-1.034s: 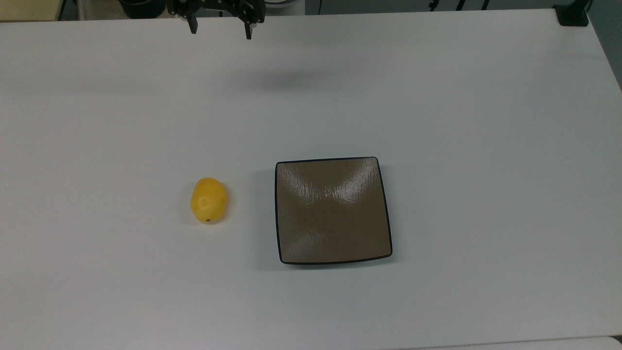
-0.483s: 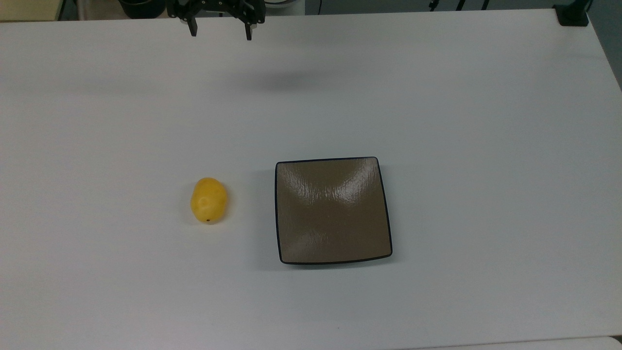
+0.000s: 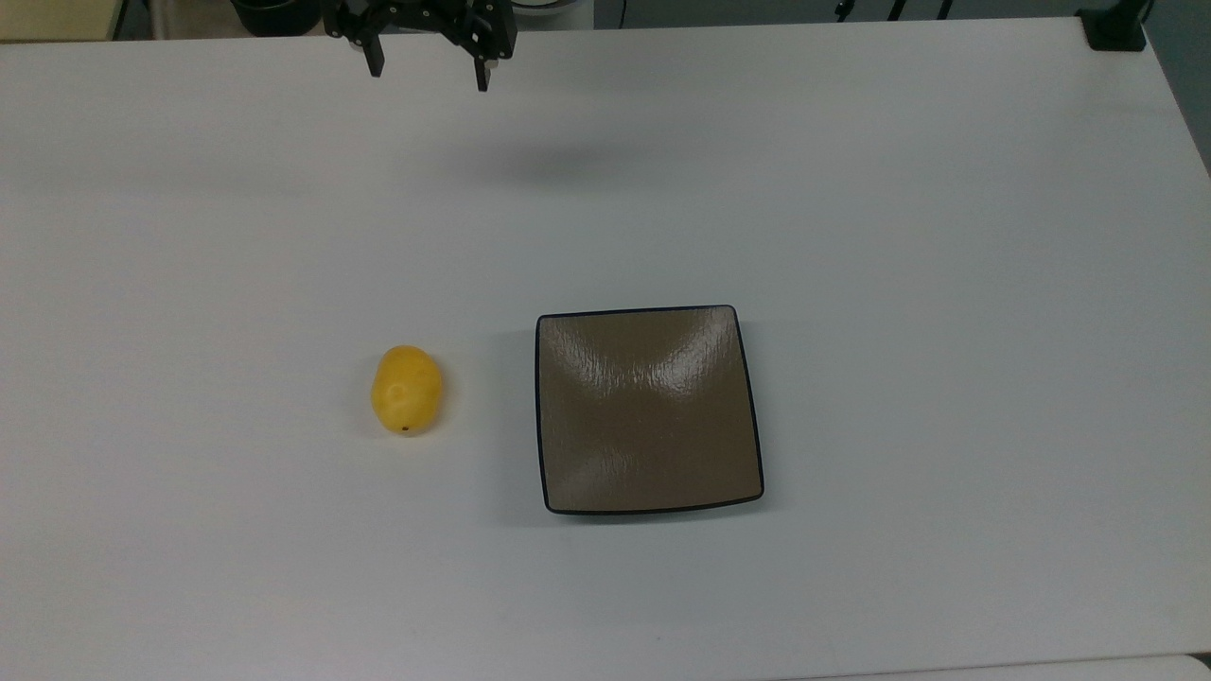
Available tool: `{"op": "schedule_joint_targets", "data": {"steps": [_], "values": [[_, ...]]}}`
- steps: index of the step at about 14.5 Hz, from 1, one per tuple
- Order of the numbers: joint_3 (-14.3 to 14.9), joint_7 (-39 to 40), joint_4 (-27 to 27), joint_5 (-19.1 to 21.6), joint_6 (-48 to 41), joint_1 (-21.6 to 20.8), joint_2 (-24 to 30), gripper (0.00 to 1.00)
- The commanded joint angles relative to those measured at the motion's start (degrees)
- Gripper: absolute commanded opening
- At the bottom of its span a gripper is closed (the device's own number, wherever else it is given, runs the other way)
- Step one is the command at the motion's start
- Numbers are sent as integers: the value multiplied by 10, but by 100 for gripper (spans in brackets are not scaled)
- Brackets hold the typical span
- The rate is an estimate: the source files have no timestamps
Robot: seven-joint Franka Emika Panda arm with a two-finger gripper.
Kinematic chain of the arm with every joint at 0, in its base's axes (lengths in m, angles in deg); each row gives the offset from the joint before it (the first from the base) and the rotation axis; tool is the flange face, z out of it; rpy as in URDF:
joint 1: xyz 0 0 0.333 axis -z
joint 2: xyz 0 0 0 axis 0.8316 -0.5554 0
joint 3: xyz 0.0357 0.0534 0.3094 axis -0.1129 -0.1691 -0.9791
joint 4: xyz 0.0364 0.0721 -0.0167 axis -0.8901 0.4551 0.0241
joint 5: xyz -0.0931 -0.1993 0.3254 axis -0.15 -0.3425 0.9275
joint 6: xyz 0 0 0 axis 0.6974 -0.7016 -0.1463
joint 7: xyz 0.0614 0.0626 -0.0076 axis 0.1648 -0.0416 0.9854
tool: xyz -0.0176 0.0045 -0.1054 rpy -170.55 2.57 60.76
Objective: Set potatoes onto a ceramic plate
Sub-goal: 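Move the open gripper over the yellow potato and lower it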
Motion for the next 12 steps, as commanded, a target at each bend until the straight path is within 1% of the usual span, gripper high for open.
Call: {"op": "schedule_joint_targets", "data": {"steps": [1, 3, 5, 7, 8, 10, 12], "values": [[8, -70, 13, 14, 80, -7, -6, 100], [8, -120, 12, 13, 144, -7, -24, 100], [8, -140, 10, 12, 218, -7, -44, 100], [8, -138, 9, 7, 274, -7, -63, 100], [9, -133, 3, 3, 288, -6, -72, 100], [8, -107, -15, -16, 304, -6, -103, 100], [8, -100, -40, -21, 317, 0, -139, 100]]}}
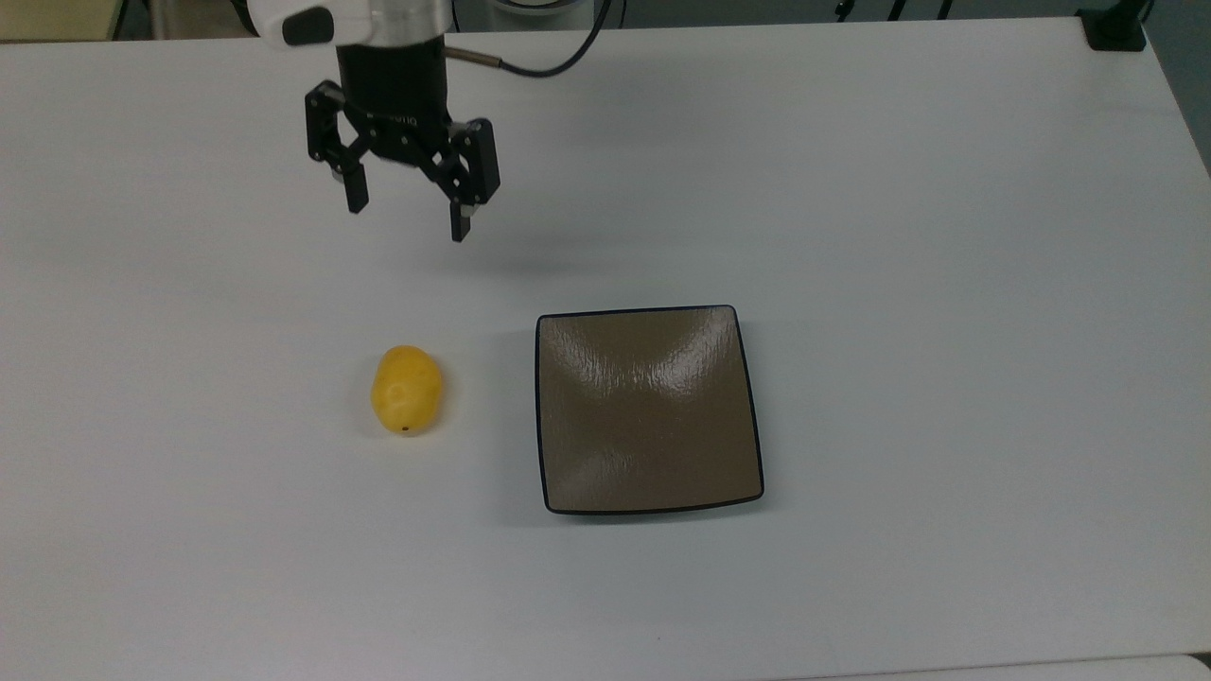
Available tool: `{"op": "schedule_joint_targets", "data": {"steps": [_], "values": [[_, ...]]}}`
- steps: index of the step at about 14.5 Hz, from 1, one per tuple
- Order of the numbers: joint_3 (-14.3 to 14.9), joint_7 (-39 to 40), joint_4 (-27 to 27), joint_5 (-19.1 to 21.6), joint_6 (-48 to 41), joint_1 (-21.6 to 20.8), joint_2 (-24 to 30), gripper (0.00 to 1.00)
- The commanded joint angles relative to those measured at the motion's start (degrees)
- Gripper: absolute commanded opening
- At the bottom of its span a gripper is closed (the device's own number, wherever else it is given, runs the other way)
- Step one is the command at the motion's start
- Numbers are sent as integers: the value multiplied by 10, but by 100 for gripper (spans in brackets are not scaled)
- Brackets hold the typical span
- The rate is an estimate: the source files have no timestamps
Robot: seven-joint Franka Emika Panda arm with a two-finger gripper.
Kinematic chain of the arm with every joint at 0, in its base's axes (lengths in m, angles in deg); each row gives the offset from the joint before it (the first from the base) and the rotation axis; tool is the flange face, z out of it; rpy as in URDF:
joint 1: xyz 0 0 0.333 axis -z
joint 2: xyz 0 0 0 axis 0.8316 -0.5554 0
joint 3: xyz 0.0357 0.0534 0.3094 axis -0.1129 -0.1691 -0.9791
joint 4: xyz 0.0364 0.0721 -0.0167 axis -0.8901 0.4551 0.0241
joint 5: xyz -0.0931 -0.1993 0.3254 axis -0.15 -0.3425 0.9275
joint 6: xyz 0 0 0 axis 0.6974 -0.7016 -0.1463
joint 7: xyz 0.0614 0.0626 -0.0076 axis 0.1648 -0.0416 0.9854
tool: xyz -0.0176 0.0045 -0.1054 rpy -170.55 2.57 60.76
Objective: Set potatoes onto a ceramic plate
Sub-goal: 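Move the open gripper over the yellow potato and lower it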
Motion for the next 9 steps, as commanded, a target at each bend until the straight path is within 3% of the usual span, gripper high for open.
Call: {"op": "schedule_joint_targets", "data": {"steps": [1, 6, 9], "values": [[8, 19, -48, -22, 30, -1, -68, 100], [8, 18, -61, -112, 97, 3, -129, 100], [7, 14, -85, -127, 107, 2, -172, 100]]}}
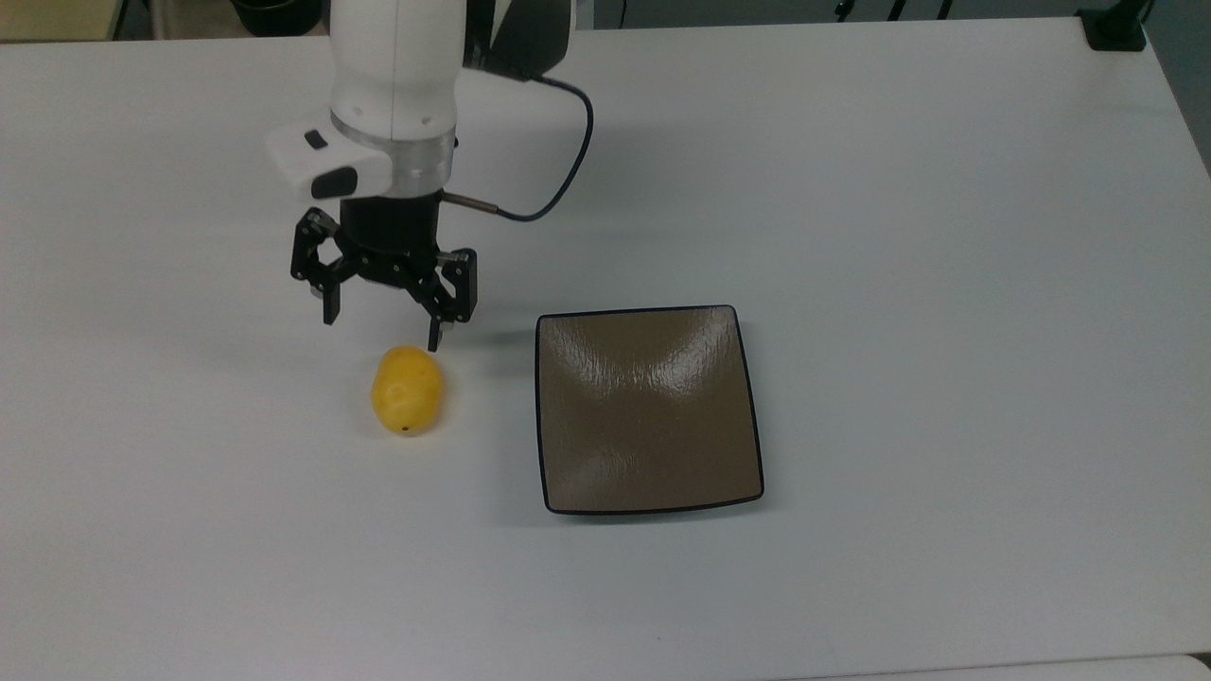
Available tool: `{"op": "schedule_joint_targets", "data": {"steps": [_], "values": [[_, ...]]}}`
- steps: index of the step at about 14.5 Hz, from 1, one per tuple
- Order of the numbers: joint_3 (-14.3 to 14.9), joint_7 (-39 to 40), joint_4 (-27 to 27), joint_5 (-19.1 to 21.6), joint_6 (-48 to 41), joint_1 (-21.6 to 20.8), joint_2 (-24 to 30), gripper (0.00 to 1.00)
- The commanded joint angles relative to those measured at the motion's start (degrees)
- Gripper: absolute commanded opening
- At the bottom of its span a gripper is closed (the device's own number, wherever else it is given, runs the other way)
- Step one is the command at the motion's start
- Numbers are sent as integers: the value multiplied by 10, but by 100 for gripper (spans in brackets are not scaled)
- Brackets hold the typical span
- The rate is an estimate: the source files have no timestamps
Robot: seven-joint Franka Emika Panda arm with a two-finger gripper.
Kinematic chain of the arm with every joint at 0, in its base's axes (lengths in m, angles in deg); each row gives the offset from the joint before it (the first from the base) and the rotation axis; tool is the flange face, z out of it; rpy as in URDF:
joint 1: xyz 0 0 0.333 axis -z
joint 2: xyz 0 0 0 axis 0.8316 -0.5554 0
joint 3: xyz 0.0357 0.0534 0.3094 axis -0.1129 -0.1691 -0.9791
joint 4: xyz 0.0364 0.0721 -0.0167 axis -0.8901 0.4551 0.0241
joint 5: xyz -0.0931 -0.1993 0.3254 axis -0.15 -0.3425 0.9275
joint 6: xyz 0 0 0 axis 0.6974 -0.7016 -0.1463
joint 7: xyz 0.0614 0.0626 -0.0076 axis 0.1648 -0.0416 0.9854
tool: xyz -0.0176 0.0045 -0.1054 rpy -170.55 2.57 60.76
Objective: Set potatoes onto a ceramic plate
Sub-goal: 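Move the open gripper over the yellow potato and lower it, then close the gripper around the yellow potato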
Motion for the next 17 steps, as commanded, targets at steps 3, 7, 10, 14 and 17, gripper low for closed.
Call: {"op": "schedule_joint_targets", "data": {"steps": [3, 7, 10, 14, 17], "values": [[5, 8, -60, -15, 8, -4, -66, 100], [4, 7, -63, -77, 9, -3, -83, 100], [4, 7, -63, -90, 9, -3, -95, 100], [2, 6, -64, -101, 10, -4, -110, 100], [-3, 4, -63, -101, 38, -4, -126, 100]]}}
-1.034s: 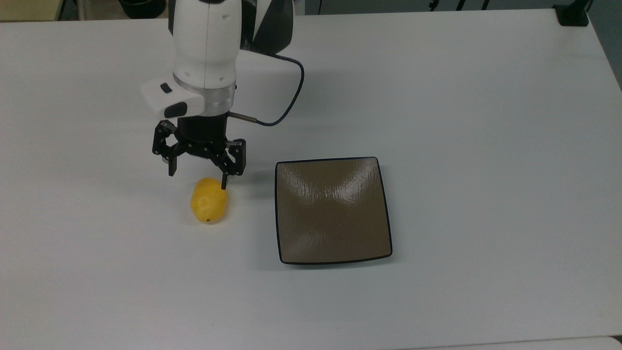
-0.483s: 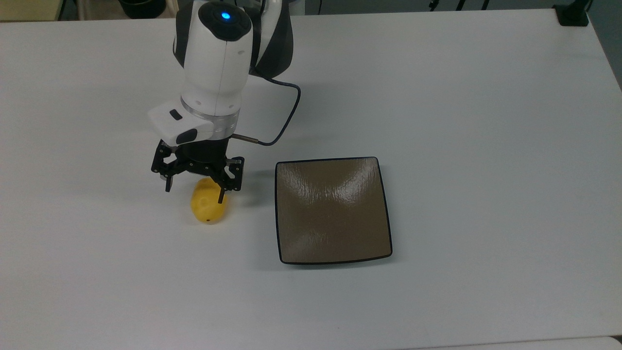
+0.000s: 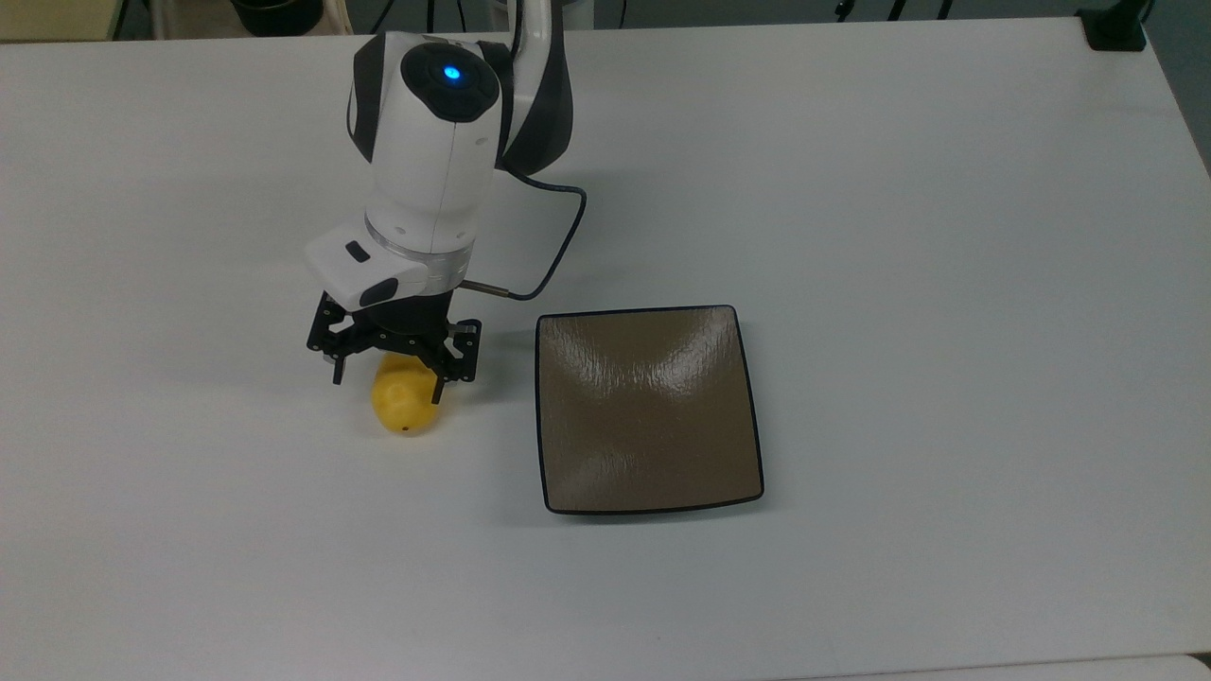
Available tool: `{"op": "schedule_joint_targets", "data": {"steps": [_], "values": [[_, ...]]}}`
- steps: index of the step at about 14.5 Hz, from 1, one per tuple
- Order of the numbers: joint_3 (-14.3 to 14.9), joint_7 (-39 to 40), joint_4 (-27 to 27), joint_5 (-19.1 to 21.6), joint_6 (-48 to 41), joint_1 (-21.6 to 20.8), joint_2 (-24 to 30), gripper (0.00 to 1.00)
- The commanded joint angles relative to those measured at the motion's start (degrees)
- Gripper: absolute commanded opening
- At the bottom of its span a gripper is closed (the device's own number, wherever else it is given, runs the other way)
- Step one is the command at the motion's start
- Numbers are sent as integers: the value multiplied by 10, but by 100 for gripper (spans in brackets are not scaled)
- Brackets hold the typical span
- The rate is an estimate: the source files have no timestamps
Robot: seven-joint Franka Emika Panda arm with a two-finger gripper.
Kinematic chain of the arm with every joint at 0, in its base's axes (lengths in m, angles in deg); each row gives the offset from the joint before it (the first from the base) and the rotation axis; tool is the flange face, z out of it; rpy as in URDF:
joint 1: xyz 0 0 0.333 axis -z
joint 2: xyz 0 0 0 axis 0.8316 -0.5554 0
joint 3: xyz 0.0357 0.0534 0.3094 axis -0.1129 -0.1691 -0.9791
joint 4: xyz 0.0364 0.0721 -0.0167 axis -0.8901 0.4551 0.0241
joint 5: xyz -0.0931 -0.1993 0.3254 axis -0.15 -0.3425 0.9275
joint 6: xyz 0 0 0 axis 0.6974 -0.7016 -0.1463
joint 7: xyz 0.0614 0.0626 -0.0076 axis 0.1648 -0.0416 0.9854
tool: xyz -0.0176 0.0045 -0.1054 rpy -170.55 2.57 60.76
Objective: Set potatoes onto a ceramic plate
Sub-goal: 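Close the gripper around the yellow potato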
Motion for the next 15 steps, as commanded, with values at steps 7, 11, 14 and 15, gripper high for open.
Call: {"op": "schedule_joint_targets", "data": {"steps": [7, 11, 14, 15], "values": [[-1, 5, -4, -33, 42, -3, -24, 100], [-2, 6, 5, -34, 41, -3, -24, 100], [-8, 5, 8, -34, 40, -3, -24, 100], [-9, 5, 9, -34, 38, -3, -24, 100]]}}
